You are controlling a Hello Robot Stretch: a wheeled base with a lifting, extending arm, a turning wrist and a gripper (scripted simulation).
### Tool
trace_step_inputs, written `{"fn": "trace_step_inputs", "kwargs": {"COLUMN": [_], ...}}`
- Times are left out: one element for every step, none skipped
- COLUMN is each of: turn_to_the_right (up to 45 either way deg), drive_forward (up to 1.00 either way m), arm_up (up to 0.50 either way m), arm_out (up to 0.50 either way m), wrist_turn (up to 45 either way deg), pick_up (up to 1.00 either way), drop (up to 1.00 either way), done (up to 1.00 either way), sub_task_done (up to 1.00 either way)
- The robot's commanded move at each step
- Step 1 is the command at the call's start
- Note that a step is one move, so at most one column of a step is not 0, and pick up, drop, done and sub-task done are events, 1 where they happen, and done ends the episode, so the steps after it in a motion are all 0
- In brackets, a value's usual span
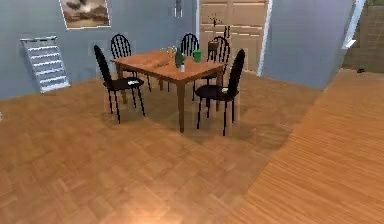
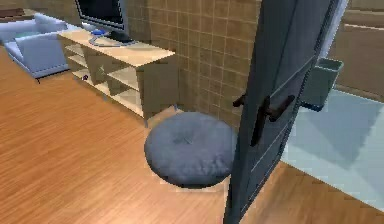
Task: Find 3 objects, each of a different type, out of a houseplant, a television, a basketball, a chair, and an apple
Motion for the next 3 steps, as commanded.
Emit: {"fn": "trace_step_inputs", "kwargs": {"turn_to_the_right": [33.0, 0.0, 9.0], "drive_forward": [0.00, 1.00, 0.00], "arm_up": [0.00, 0.00, 0.00], "arm_out": [0.00, 0.00, 0.00], "wrist_turn": [0.0, 0.0, 0.0], "pick_up": [0.00, 0.00, 0.00], "drop": [0.00, 0.00, 0.00], "done": [0.00, 0.00, 0.00], "sub_task_done": [0.00, 0.00, 0.00]}}
